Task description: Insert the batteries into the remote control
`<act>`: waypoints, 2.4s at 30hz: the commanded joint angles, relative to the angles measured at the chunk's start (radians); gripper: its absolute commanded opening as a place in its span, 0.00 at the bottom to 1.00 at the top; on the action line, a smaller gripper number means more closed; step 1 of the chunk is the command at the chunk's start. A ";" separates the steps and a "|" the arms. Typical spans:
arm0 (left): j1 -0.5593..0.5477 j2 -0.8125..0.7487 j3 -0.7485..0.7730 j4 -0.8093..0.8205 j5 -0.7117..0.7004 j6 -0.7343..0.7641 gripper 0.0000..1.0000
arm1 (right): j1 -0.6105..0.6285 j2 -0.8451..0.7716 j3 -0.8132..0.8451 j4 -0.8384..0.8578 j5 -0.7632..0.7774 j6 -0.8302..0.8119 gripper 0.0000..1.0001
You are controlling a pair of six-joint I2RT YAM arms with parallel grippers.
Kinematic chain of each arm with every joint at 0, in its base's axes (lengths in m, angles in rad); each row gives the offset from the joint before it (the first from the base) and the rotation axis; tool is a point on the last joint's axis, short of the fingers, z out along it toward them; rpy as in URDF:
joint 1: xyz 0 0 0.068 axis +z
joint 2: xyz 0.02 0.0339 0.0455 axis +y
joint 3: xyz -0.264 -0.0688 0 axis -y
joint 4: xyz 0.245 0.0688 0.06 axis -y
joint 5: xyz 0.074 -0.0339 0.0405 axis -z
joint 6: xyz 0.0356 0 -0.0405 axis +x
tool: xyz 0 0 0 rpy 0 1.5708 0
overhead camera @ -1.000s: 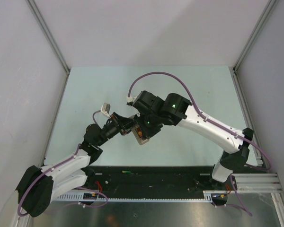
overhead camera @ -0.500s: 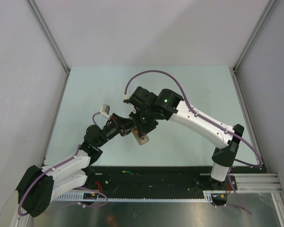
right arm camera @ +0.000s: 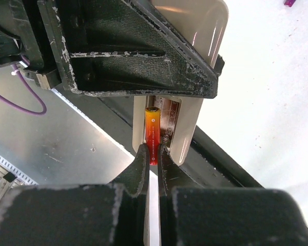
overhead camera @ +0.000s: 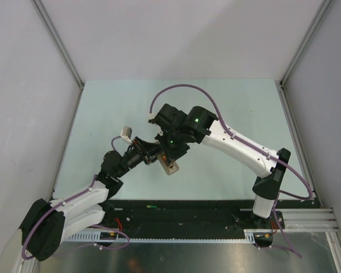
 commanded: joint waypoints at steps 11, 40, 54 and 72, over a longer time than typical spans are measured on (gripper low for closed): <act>0.003 -0.006 -0.003 0.053 -0.012 -0.018 0.00 | -0.007 0.006 -0.002 -0.141 0.003 -0.011 0.00; 0.000 -0.022 0.020 0.034 0.004 0.012 0.00 | -0.018 0.011 -0.073 -0.079 0.023 0.011 0.00; -0.013 -0.025 0.023 0.031 -0.013 0.036 0.00 | 0.011 0.063 -0.009 -0.037 0.038 0.052 0.00; -0.024 -0.045 0.026 0.031 -0.009 0.018 0.00 | 0.034 0.046 -0.044 0.079 0.130 0.095 0.00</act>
